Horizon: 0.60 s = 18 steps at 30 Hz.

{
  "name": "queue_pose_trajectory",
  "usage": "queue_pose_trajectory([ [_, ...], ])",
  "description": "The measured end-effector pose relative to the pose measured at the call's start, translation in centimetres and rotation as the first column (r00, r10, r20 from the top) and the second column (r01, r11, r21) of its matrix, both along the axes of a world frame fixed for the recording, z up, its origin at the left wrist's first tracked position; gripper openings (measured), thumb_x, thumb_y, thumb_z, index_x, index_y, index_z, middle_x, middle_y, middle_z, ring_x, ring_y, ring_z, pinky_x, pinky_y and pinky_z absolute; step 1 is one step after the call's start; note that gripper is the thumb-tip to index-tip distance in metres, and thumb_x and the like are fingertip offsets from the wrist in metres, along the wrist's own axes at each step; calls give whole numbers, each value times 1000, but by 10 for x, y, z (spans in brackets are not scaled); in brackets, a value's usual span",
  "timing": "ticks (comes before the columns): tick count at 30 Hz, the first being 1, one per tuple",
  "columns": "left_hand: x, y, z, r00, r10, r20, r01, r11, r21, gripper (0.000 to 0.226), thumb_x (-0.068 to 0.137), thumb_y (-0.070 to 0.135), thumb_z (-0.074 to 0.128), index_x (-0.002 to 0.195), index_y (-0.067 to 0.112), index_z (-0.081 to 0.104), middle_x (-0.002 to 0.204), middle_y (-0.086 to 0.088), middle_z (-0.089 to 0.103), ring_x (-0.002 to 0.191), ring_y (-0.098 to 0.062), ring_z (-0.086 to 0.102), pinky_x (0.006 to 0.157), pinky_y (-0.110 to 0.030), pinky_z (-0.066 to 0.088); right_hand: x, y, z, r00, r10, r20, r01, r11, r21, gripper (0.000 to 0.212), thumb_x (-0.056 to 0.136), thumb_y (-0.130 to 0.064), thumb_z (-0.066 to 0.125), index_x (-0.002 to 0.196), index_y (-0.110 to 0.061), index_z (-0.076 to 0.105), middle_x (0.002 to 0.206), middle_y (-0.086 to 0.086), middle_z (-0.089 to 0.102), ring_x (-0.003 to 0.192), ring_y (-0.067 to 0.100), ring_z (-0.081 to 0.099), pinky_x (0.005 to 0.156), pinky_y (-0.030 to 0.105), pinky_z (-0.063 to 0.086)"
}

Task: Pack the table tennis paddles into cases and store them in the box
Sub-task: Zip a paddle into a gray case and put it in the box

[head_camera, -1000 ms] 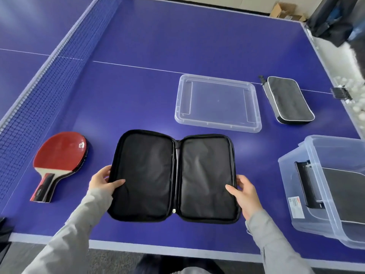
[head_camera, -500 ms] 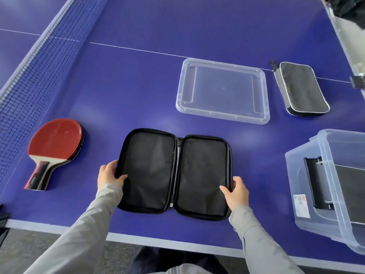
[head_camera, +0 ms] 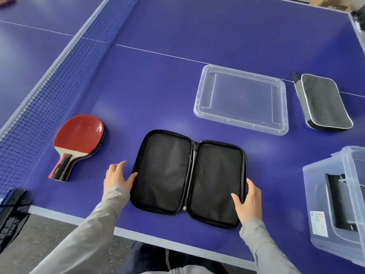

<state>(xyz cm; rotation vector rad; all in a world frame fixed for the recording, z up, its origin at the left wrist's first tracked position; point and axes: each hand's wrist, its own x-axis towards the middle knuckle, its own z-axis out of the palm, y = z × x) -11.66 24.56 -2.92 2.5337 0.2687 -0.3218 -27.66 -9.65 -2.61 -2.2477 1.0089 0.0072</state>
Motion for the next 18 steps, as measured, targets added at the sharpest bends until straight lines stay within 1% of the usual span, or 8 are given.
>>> queue_pose_trajectory([
  [2, 1, 19, 6, 998, -21, 51, 16, 995, 102, 59, 83, 35, 68, 133, 13, 48, 126, -8, 48, 118, -29, 45, 98, -45, 38, 1, 1, 1, 1000, -4, -3, 4, 1000, -6, 68, 82, -12, 70, 140, -6, 36, 134, 17, 43, 128, 31, 39, 103, 44, 39],
  [4, 6, 41, 13, 994, -19, 106, 0, 984, 181, 60, 83, 35, 68, 134, 11, 47, 129, -10, 47, 118, -31, 42, 96, -47, 35, 1, 2, 2, 1000, -23, -15, 23, 1000, -18, 68, 82, -12, 71, 140, -5, 36, 135, 20, 42, 128, 33, 37, 103, 45, 38],
  [7, 18, 82, 22, 976, 10, 216, -62, 971, 232, 64, 78, 29, 74, 132, 6, 49, 132, -16, 46, 119, -38, 41, 95, -54, 33, 1, 6, 2, 996, -84, -35, 84, 996, -11, 70, 82, -12, 71, 141, -4, 34, 137, 21, 41, 128, 35, 39, 103, 49, 37],
  [9, 28, 109, 26, 964, 76, 256, -138, 962, 236, 68, 75, 28, 77, 132, 5, 48, 134, -18, 44, 122, -40, 38, 96, -55, 31, 2, 10, 1, 990, -132, -48, 132, 991, -16, 70, 81, -13, 71, 141, -4, 35, 137, 22, 41, 126, 36, 40, 101, 50, 38],
  [11, 41, 134, 27, 962, 164, 219, -213, 950, 227, 75, 73, 31, 78, 135, 6, 43, 136, -18, 41, 123, -40, 36, 97, -55, 30, 4, 15, 2, 983, -172, -66, 169, 985, -44, 70, 81, -13, 72, 140, -5, 36, 136, 22, 42, 125, 36, 41, 99, 51, 37],
  [14, 58, 157, 25, 974, 221, 40, -225, 949, 222, 83, 72, 39, 77, 138, 7, 37, 136, -19, 41, 125, -40, 36, 100, -55, 30, 7, 23, 0, 971, -209, -113, 201, 976, -82, 69, 80, -13, 73, 138, -3, 37, 134, 24, 44, 125, 38, 40, 98, 53, 36],
  [16, 66, 163, 19, 973, 220, -64, -206, 963, 174, 78, 72, 39, 77, 134, 6, 42, 130, -19, 45, 124, -39, 40, 99, -52, 33, 6, 27, 2, 963, -220, -153, 206, 973, -107, 70, 79, -13, 73, 138, -2, 38, 134, 26, 43, 126, 41, 39, 99, 55, 36],
  [18, 71, 169, 12, 971, 203, -127, -189, 975, 116, 66, 72, 34, 78, 123, 3, 50, 121, -20, 49, 117, -39, 44, 97, -49, 39, 8, 34, 3, 951, -235, -201, 209, 968, -140, 71, 79, -16, 73, 139, -4, 37, 135, 24, 42, 126, 40, 39, 98, 58, 37],
])
